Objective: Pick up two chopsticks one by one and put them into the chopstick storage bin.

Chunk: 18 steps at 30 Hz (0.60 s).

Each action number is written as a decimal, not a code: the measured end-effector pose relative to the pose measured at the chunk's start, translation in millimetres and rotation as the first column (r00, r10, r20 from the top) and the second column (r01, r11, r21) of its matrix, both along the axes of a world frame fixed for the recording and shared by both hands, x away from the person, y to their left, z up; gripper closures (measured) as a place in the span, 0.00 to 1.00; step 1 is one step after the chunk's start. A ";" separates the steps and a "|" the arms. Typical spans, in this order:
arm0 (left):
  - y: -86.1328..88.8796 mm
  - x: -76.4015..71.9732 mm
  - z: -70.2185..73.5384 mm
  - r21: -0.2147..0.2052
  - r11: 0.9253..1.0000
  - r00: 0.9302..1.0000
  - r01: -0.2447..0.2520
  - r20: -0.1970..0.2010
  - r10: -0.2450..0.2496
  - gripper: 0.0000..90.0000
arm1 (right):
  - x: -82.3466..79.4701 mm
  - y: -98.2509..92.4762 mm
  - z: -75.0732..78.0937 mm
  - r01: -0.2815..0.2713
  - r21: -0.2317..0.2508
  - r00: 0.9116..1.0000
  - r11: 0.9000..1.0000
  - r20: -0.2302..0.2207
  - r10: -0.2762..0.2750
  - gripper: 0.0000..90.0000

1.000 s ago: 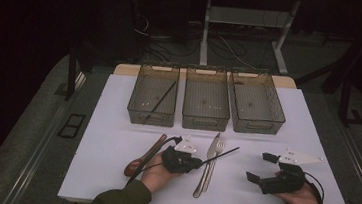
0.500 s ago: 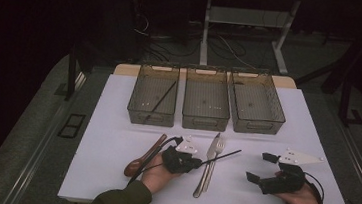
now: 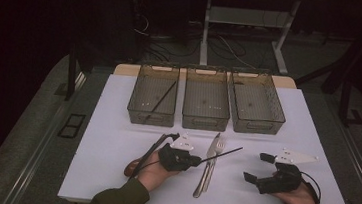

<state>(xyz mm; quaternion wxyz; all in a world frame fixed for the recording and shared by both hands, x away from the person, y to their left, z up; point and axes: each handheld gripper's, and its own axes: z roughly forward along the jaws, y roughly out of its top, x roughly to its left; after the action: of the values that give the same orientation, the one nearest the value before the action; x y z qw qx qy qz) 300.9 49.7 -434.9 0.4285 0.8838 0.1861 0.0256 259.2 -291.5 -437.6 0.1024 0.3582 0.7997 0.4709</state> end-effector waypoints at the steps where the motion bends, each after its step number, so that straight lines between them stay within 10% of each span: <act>1: 0.8 -0.1 1.1 -0.001 1.000 1.000 0.002 -0.002 -0.002 0.94 | 0.0 -0.3 0.1 0.000 -0.001 1.000 1.000 0.001 0.000 0.03; 18: 14.1 1.0 17.1 -0.024 1.000 1.000 0.014 -0.015 -0.014 0.94 | -0.5 -1.4 0.7 0.002 -0.001 1.000 1.000 0.006 -0.002 0.03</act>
<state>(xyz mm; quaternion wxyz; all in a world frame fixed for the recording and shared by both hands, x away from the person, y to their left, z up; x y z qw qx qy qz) 301.9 63.8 -417.8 0.4377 0.8801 0.1834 0.0136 258.7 -292.9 -436.9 0.1054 0.3577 0.7991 0.4715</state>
